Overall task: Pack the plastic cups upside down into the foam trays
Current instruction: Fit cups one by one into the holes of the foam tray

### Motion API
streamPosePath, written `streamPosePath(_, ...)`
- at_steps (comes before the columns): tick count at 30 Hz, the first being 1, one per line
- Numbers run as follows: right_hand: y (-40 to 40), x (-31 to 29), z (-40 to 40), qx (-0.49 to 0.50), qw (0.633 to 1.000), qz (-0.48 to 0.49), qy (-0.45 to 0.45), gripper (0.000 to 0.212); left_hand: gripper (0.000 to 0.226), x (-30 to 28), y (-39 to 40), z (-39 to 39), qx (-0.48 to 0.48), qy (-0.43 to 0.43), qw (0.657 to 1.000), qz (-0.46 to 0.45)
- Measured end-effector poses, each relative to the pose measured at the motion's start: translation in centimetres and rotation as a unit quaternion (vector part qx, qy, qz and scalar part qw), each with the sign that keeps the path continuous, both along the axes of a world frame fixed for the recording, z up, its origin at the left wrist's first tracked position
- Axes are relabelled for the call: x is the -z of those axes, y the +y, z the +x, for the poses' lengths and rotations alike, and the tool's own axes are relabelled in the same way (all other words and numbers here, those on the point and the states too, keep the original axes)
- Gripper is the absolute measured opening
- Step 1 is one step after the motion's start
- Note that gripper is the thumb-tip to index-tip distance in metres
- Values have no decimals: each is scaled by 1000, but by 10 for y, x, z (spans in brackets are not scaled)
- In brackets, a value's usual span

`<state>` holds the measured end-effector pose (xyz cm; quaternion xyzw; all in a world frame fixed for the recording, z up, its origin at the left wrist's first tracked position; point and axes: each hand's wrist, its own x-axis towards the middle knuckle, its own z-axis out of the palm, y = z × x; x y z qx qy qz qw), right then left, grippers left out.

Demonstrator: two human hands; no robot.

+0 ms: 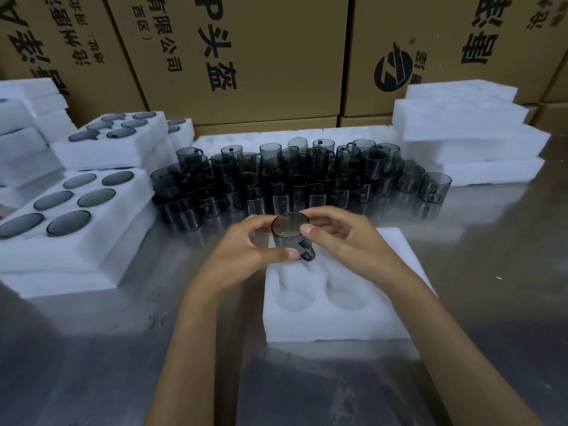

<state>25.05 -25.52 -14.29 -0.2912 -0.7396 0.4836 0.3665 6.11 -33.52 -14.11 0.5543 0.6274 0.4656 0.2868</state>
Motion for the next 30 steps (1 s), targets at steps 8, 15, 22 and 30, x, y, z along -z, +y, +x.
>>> streamPosePath(8, 1, 3, -2, 10, 998, 33, -54, 29, 45, 0, -2, -6, 47, 16, 998, -36)
streamPosePath(15, 6, 8, -1, 32, 994, 50, -97, 30, 30, 2, -2, 0, 68, -84, 991, -81)
streamPosePath(22, 6, 9, -2, 20, 989, 65, -128, 36, 28, 11, 0, -5, 73, -166, 981, -64)
streamPosePath(30, 7, 11, -3, 8, 972, 135, -193, 35, 31, 17, 2, -8, 51, -131, 987, -76)
